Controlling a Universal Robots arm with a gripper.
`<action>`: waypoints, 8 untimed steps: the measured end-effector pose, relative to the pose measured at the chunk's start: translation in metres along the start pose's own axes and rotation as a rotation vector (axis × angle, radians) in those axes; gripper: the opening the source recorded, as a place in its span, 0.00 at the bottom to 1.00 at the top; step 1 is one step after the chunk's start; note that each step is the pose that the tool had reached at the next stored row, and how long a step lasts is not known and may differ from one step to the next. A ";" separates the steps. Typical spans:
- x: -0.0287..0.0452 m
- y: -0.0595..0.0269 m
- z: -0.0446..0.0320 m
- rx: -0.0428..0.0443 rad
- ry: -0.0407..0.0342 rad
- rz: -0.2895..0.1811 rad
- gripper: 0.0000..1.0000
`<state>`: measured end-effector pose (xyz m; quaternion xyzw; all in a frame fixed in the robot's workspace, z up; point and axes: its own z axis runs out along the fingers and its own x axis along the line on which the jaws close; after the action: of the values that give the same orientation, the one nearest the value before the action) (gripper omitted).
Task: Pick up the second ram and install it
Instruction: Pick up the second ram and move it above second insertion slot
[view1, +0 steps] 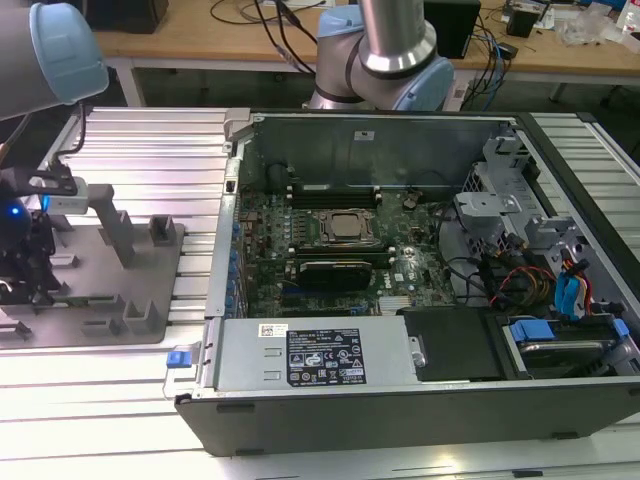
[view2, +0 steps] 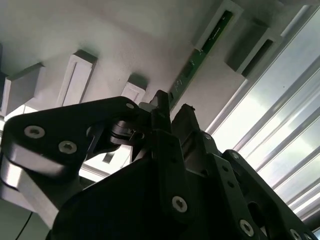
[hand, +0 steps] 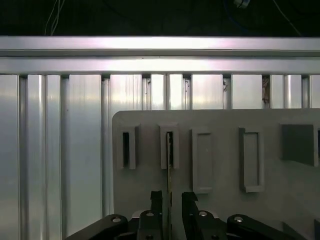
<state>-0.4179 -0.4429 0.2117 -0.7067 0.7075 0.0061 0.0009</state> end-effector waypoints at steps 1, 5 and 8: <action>0.0000 0.0001 0.0015 0.0001 -0.0001 -0.001 0.28; 0.0000 0.0002 0.0043 -0.0002 0.0005 -0.006 0.28; 0.0000 0.0002 0.0044 0.0000 0.0004 -0.006 0.28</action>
<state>-0.4181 -0.4428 0.2073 -0.7089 0.7052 0.0060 0.0008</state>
